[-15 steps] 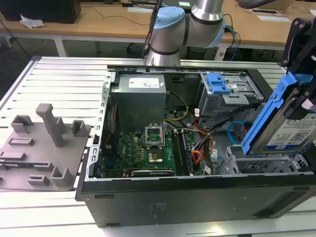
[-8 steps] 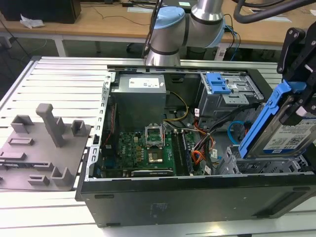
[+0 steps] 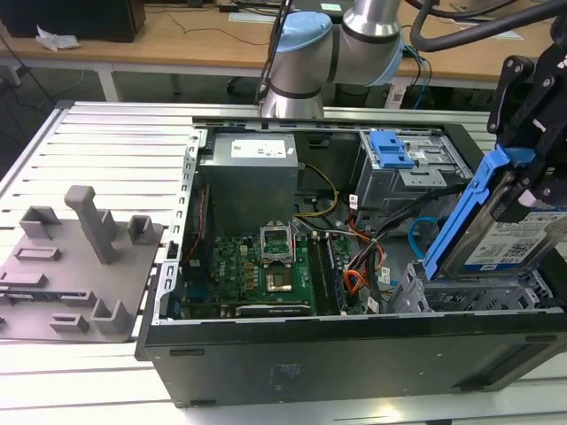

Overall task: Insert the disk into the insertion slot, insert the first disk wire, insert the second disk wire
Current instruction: 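Insert the disk into the insertion slot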

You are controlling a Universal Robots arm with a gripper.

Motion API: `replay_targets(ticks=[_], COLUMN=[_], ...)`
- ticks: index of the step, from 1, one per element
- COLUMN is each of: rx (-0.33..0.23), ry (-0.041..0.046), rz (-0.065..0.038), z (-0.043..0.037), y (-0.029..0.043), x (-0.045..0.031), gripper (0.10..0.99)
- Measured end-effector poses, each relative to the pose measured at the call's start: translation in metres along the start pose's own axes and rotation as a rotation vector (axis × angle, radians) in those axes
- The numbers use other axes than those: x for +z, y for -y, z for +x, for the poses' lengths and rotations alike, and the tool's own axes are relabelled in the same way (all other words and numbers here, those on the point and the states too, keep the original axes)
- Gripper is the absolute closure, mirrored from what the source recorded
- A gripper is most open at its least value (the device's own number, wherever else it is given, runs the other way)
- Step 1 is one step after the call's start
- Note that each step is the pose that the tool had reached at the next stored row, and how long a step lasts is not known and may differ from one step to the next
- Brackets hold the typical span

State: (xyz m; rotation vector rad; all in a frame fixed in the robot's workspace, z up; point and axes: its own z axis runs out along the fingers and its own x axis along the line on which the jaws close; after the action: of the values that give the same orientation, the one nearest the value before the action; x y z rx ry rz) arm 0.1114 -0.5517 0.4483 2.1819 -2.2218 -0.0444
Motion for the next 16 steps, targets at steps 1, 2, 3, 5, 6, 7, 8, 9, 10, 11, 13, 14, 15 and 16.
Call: replay_targets(ticks=[1,2,3,5,6,7,8,9,10,11,13,14,15,16], rx=[0.000,0.000,0.000,0.000,0.000,0.000,0.000,0.000,0.000,0.000,0.000,0.000,0.000,0.000], ry=[0.0008,0.0013,0.0025,0.0027,0.0026,0.0026,0.0026,0.0026,0.0027,0.0028,0.0026,0.0026,0.0027,0.0026], rz=[0.000,0.000,0.000,0.000,0.000,0.000,0.000,0.000,0.000,0.000,0.000,0.000,0.000,0.000], z=[-0.0026,-0.0037,-0.0057,-0.0060,-0.0060,-0.0060,-0.0060,-0.0059,-0.0059,-0.0059,-0.0060,-0.0060,-0.0060,-0.0060], y=[0.0003,0.0004,0.0006,0.0007,0.0008,0.0008,0.0009,0.0009,0.0010,0.0011,0.0013,0.0013,0.0014,0.0014], x=[0.0024,0.0038,0.0068,0.0102,0.0113,0.0135,0.0156,0.0166,0.0182,0.0209,0.0253,0.0268,0.0280,0.0295], gripper=[0.718,0.718,0.718,0.718,0.718,0.718,0.718,0.718,0.718,0.718,0.718,0.718,0.718,0.718])
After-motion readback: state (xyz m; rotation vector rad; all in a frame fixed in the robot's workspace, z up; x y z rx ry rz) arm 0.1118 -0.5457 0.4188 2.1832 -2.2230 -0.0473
